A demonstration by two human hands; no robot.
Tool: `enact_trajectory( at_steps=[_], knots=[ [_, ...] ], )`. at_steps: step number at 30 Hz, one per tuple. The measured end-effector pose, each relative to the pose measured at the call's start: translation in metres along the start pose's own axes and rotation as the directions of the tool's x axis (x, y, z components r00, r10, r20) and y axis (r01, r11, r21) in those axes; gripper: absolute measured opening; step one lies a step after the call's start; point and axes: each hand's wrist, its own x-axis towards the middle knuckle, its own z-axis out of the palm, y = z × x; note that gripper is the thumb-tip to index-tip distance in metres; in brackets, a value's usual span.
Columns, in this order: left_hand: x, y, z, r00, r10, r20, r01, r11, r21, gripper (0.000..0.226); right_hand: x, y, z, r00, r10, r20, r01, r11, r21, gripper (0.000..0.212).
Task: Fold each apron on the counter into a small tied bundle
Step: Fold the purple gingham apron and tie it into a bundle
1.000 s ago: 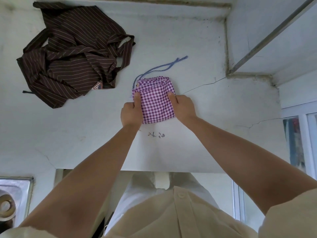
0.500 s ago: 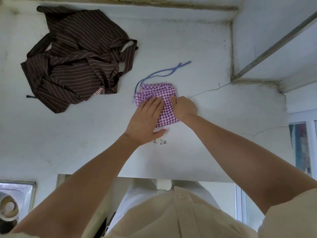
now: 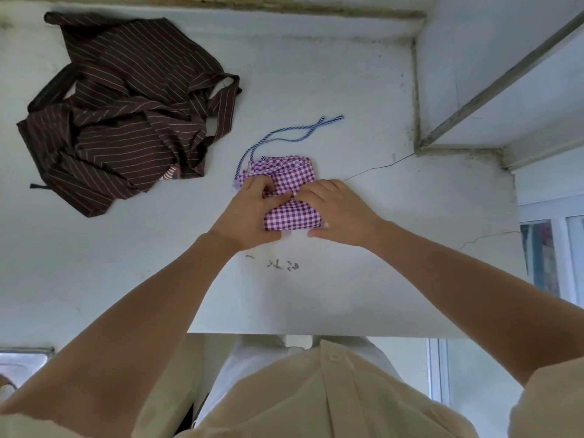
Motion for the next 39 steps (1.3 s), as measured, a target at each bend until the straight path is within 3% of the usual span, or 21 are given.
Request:
enact_trajectory(
  at_steps=[3, 6, 8, 10, 13, 16, 20, 22, 24, 27, 30, 32, 35, 37, 39],
  knots=[
    [0.0, -0.003, -0.01, 0.99, -0.139, -0.014, 0.133, 0.968, -0.211, 0.059, 0.008, -0.002, 0.001, 0.995, 0.095, -0.038, -0.089, 0.985, 0.149, 0.048],
    [-0.001, -0.005, -0.018, 0.904, -0.427, 0.027, 0.381, 0.774, -0.505, 0.05, 0.02, -0.001, -0.01, 0.954, 0.299, -0.008, -0.283, 0.912, 0.297, 0.045],
    [0.001, -0.005, -0.017, 0.839, -0.54, 0.058, 0.46, 0.651, -0.604, 0.038, 0.028, 0.002, -0.015, 0.937, 0.349, 0.021, -0.335, 0.879, 0.339, 0.048],
    [0.008, -0.003, -0.014, 0.786, -0.617, 0.028, 0.49, 0.595, -0.637, 0.027, 0.038, 0.004, -0.02, 0.921, 0.384, 0.063, -0.377, 0.838, 0.395, 0.048],
    [0.019, -0.005, -0.008, 0.695, -0.717, -0.044, 0.574, 0.591, -0.567, 0.041, 0.049, 0.004, -0.016, 0.88, 0.467, 0.087, -0.456, 0.781, 0.427, 0.045],
    [0.032, -0.006, -0.001, 0.627, -0.764, -0.152, 0.69, 0.636, -0.346, 0.064, 0.058, 0.004, -0.01, 0.821, 0.562, 0.101, -0.542, 0.711, 0.448, 0.041],
    [0.05, -0.004, -0.003, 0.612, -0.756, -0.231, 0.771, 0.636, -0.039, 0.065, 0.073, 0.001, -0.012, 0.752, 0.639, 0.165, -0.641, 0.647, 0.413, 0.036],
    [0.053, -0.006, -0.003, 0.628, -0.74, -0.243, 0.768, 0.639, 0.039, 0.066, 0.081, -0.003, -0.014, 0.791, 0.604, 0.099, -0.603, 0.742, 0.292, 0.039],
    [0.053, -0.009, -0.001, 0.637, -0.728, -0.254, 0.764, 0.641, 0.075, 0.067, 0.087, -0.008, -0.011, 0.851, 0.517, 0.099, -0.522, 0.853, 0.031, 0.045],
    [0.053, -0.009, 0.001, 0.648, -0.716, -0.26, 0.755, 0.648, 0.098, 0.067, 0.088, -0.016, -0.009, 0.908, 0.419, 0.021, -0.404, 0.886, -0.225, 0.042],
    [0.05, -0.011, 0.001, 0.684, -0.674, -0.28, 0.718, 0.69, 0.093, 0.07, 0.087, -0.018, -0.012, 0.855, 0.465, 0.231, -0.447, 0.885, -0.128, 0.066],
    [0.047, -0.011, 0.003, 0.708, -0.632, -0.315, 0.685, 0.723, 0.089, 0.07, 0.091, -0.021, -0.016, 0.802, 0.504, 0.321, -0.494, 0.861, -0.116, 0.07],
    [0.04, -0.005, 0.01, 0.703, -0.609, -0.367, 0.671, 0.739, 0.059, 0.064, 0.092, -0.034, -0.016, 0.723, 0.545, 0.424, -0.59, 0.807, -0.031, 0.052],
    [0.035, -0.001, 0.013, 0.677, -0.62, -0.397, 0.682, 0.731, 0.022, 0.063, 0.088, -0.041, -0.01, 0.678, 0.553, 0.484, -0.676, 0.728, 0.115, 0.04],
    [0.027, 0.003, 0.013, 0.667, -0.61, -0.428, 0.672, 0.741, -0.008, 0.062, 0.08, -0.043, -0.006, 0.677, 0.571, 0.464, -0.717, 0.653, 0.243, 0.036]
  ],
)
